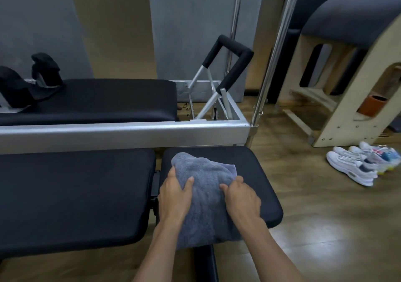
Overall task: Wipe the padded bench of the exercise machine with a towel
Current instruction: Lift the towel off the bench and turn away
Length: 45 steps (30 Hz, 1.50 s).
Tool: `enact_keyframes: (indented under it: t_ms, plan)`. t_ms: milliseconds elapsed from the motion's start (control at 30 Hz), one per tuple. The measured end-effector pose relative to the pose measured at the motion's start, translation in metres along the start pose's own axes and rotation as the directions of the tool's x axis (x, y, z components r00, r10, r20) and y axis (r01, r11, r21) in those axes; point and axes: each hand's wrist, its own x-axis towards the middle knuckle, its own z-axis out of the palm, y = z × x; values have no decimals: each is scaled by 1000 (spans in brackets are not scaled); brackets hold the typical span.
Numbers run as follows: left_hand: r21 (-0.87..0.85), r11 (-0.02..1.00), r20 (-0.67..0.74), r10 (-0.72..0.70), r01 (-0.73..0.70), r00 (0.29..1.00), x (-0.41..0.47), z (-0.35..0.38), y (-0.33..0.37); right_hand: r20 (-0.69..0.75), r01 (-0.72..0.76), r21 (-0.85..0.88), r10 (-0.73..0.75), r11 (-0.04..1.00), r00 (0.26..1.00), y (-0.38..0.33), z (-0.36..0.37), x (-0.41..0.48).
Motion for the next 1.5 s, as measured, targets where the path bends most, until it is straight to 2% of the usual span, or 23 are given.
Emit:
enact_keyframes:
  t_ms: [167, 367, 500, 667, 800, 933, 1100, 1233, 1333, 1500]
  plan:
    - [-120, 990, -47, 63, -68, 997, 14, -21, 12, -28, 4, 375, 7, 927, 1000, -15, -16, 2]
    - [-210, 976, -50, 57, -67, 997, 27, -78, 73, -170, 85, 520, 5, 850, 985, -50, -80, -5]
    - [-239, 967, -46, 81, -90, 996, 33, -124, 166, -232, 106, 587, 41, 802, 972, -76, -177, -8]
    - [-262, 957, -22, 123, -124, 992, 22, -181, 314, -249, 70, 665, 133, 743, 959, -91, -336, -21]
    - [-281, 942, 25, 199, -184, 980, -2, -222, 429, -242, 27, 704, 204, 710, 949, -87, -462, -44]
    - [-354, 902, 100, 299, -247, 949, -24, -248, 516, -322, 24, 718, 302, 696, 897, -81, -558, -76]
    - [-518, 813, 247, 439, -265, 864, -57, -257, 576, -498, 38, 707, 459, 706, 736, -73, -627, -137]
    - [-609, 729, 343, 597, -312, 725, -113, -263, 614, -615, -12, 685, 586, 729, 528, -63, -667, -216]
    - [-688, 667, 441, 698, -287, 565, -177, -265, 640, -648, -82, 697, 674, 713, 356, -51, -694, -294]
    - [-815, 553, 515, 828, -173, 221, -339, -277, 660, -684, -212, 712, 730, 670, 7, -25, -719, -463]
